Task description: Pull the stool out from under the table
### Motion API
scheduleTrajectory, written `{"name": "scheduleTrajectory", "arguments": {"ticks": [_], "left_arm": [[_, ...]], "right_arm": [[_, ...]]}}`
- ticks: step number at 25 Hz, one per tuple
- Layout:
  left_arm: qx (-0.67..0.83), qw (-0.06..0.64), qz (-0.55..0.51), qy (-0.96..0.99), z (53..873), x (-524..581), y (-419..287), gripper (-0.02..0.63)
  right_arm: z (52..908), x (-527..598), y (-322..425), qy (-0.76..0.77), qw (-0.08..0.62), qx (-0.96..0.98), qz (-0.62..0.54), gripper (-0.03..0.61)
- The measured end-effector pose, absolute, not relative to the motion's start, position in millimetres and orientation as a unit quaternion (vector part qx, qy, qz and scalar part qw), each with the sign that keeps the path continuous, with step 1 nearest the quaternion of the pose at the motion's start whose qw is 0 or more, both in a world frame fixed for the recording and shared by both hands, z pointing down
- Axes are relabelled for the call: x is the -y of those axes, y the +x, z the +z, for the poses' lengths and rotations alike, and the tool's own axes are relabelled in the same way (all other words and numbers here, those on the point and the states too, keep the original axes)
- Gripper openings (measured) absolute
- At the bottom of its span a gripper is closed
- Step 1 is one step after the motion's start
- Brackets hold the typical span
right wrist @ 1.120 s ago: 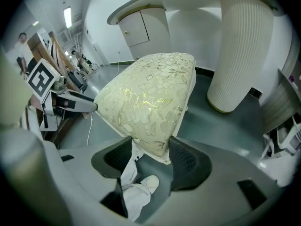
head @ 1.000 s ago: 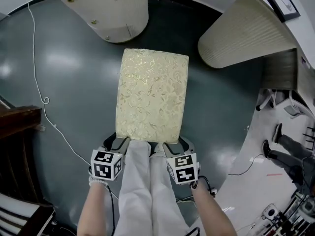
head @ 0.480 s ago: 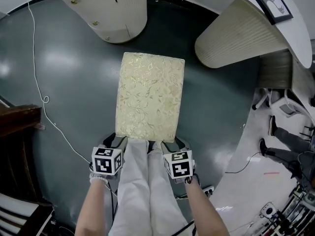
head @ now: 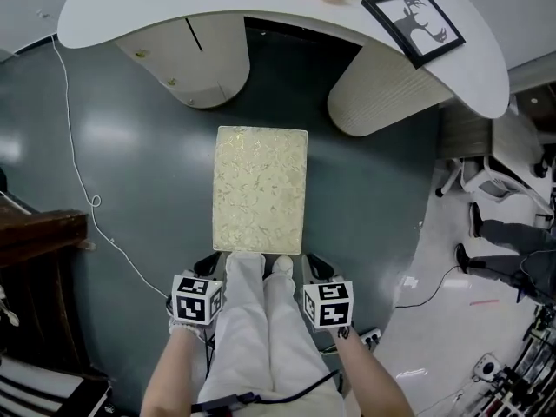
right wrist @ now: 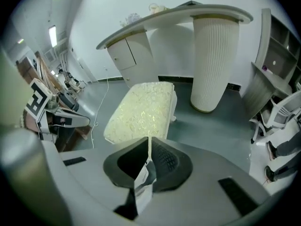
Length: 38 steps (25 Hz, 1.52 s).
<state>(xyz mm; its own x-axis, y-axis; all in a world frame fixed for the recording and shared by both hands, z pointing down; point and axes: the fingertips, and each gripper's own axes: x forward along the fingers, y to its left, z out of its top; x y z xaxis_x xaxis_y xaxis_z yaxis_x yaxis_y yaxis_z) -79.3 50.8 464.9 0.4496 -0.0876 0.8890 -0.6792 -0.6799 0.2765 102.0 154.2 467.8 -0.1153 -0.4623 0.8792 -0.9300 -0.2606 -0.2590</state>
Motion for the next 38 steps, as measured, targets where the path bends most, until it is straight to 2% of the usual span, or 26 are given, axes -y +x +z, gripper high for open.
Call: {"name": "scheduleTrajectory", "arguments": {"ticks": [7,17,27,38], "left_arm": [[0.212,0.282,0.423,0.835,376.0,-16.4,-33.2,0.017],[0.208,0.218,0.330,0.895,236.6,29.3,14.3,0.017],[0.223,0.151,0.238,0.933,115.2,40.4,27.5,0.017],[0.232,0.091,0.168,0.954,22.3,28.8,36.0,0.017]], "right_arm": [[383.5,-133.8,114.2,0.644,0.182,0.576,0.470,0.043],[269.3,-87.6,137.6,0.664,0.137,0.624,0.388,0.043],[161.8,-68.5,145.7,0.676,0.097,0.668,0.297,0.043],[79.9,-76.0,151.0,0.689,0.056,0.686,0.225,0.043]]}}
